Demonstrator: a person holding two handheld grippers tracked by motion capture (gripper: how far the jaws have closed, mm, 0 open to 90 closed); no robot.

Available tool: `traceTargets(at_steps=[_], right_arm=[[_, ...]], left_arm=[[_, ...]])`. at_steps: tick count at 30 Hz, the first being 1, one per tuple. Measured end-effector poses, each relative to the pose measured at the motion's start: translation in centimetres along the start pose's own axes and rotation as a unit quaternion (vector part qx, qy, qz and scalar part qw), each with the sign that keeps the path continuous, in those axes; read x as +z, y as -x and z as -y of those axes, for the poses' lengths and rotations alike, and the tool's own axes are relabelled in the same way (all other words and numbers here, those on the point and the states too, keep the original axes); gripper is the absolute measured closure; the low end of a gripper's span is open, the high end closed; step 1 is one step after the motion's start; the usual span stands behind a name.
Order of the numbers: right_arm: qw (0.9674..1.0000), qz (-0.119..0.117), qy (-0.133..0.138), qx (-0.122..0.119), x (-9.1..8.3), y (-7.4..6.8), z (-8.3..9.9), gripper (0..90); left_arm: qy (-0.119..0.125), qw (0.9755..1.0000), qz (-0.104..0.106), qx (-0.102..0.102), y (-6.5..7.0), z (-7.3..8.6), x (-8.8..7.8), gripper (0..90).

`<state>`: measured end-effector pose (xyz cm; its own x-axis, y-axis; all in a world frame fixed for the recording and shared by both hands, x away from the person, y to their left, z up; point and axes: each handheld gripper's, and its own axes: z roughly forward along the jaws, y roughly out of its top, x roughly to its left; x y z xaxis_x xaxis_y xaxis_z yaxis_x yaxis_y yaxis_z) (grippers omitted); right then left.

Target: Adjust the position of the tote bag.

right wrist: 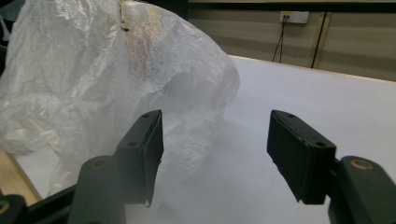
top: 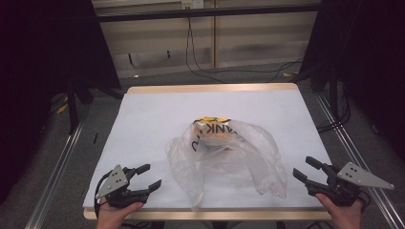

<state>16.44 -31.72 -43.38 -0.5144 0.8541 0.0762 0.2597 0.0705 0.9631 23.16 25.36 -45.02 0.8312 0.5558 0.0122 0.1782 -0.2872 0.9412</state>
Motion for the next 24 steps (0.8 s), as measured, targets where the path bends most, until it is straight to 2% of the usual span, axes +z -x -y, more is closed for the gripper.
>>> traceTargets(at_steps=[2,5,6,8,10,12,13,14,16,17,18,19,22,24], right_arm=[[0.9999,-0.01,-0.003,-0.006,-0.1,0.0,0.0,36.4],[0.9997,-0.022,-0.009,0.002,0.0,-0.2,-0.1,37.8],[0.9996,-0.026,-0.009,-0.004,0.0,-0.1,-0.1,38.8],[0.9995,-0.031,-0.008,0.0,-0.1,-0.3,-0.3,41.0],[0.9993,-0.036,-0.008,-0.001,-0.2,-0.4,-0.4,42.9],[0.9991,-0.042,-0.011,-0.003,-0.2,-0.6,-0.5,44.3],[0.9989,-0.044,-0.014,-0.005,-0.2,-0.7,-0.6,45.8],[0.9988,-0.046,-0.017,-0.003,-0.1,-0.9,-0.7,47.6],[0.9983,-0.052,-0.024,-0.003,0.0,-1.1,-0.7,52.8],[0.998,-0.056,-0.028,-0.004,0.0,-1.3,-0.8,54.5],[0.9978,-0.057,-0.032,-0.008,0.0,-1.4,-0.8,56.7],[0.9974,-0.062,-0.034,-0.013,0.0,-1.6,-0.9,59.6],[0.9961,-0.077,-0.04,-0.016,0.0,-2.2,-1.0,66.1],[0.9952,-0.086,-0.044,-0.016,0.1,-2.6,-1.0,69.1]], left_arm=[[-0.002,1.0,0.002,0.005,0.3,-0.2,0.2,33.1],[0.0,0.9999,0.015,-0.001,0.9,-0.3,0.4,32.5],[-0.004,0.9998,0.018,0.008,1.0,-0.4,0.4,32.5],[-0.004,0.9997,0.022,0.005,1.2,-0.4,0.5,32.9],[-0.007,0.9992,0.037,0.011,2.0,-0.5,0.8,33.1],[-0.01,0.9983,0.053,0.023,2.4,-0.6,1.0,36.9],[-0.015,0.9983,0.051,0.024,2.6,-0.7,1.1,37.9],[-0.014,0.998,0.06,0.016,2.9,-0.7,1.2,40.2],[-0.019,0.9978,0.059,0.023,3.1,-0.7,1.3,42.6],[-0.019,0.9971,0.071,0.019,3.5,-0.7,1.5,44.2],[-0.024,0.9958,0.084,0.026,3.7,-0.7,1.6,46.7],[-0.023,0.995,0.091,0.034,3.8,-0.7,1.7,48.0],[-0.021,0.9934,0.11,0.026,4.3,-0.8,2.1,52.8],[-0.028,0.9919,0.119,0.032,4.6,-0.8,2.4,53.4]])
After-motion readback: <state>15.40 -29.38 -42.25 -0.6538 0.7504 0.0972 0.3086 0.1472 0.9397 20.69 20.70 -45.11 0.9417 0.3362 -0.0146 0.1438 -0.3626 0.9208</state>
